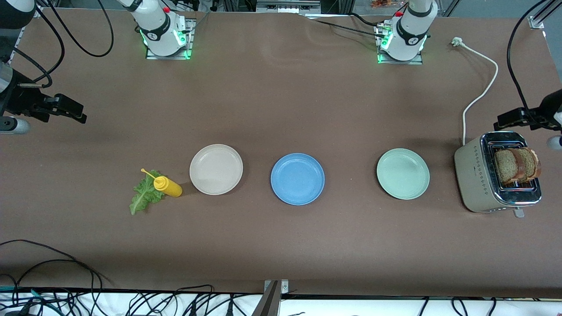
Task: Make sandwich in blue plate with both arms
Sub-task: 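Lower the left gripper onto a bread slice in the toaster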
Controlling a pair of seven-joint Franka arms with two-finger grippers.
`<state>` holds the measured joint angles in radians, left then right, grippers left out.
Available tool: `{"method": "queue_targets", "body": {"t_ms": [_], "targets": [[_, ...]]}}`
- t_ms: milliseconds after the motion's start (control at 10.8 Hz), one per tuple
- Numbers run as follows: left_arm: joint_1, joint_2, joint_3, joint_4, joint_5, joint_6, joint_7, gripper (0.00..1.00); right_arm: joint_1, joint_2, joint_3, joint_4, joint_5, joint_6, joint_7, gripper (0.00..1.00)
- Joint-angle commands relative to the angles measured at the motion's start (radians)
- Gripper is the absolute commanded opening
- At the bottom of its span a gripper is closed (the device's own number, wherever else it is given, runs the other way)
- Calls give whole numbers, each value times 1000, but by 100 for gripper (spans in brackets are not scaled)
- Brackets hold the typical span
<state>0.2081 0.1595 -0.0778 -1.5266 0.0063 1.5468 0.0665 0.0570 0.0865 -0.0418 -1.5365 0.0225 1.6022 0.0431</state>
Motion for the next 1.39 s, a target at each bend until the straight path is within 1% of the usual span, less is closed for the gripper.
{"method": "queue_targets", "body": {"t_ms": [0,186,371,557,649,1020,1206,1299], "targets": [[54,80,-4,65,-8,33,73,100,4,-8,2,-10,-12,4,11,100],[82,120,-5,65,-5,67,163,100,4,-10,2,-8,-12,4,9,100],[109,150,-5,59,0,126,171,100,4,-10,0,-8,-12,4,6,100],[117,192,-5,52,76,173,191,100,4,-11,0,-8,-10,2,6,100],[120,196,-5,52,81,177,200,100,4,-13,0,-8,-10,2,4,100],[146,276,-5,52,83,222,200,100,4,-16,0,-5,-10,2,1,100],[158,316,-5,51,86,254,197,81,4,-17,0,-1,-10,4,0,100],[158,321,-5,49,86,254,197,63,4,-17,0,-1,-10,2,0,100]]}}
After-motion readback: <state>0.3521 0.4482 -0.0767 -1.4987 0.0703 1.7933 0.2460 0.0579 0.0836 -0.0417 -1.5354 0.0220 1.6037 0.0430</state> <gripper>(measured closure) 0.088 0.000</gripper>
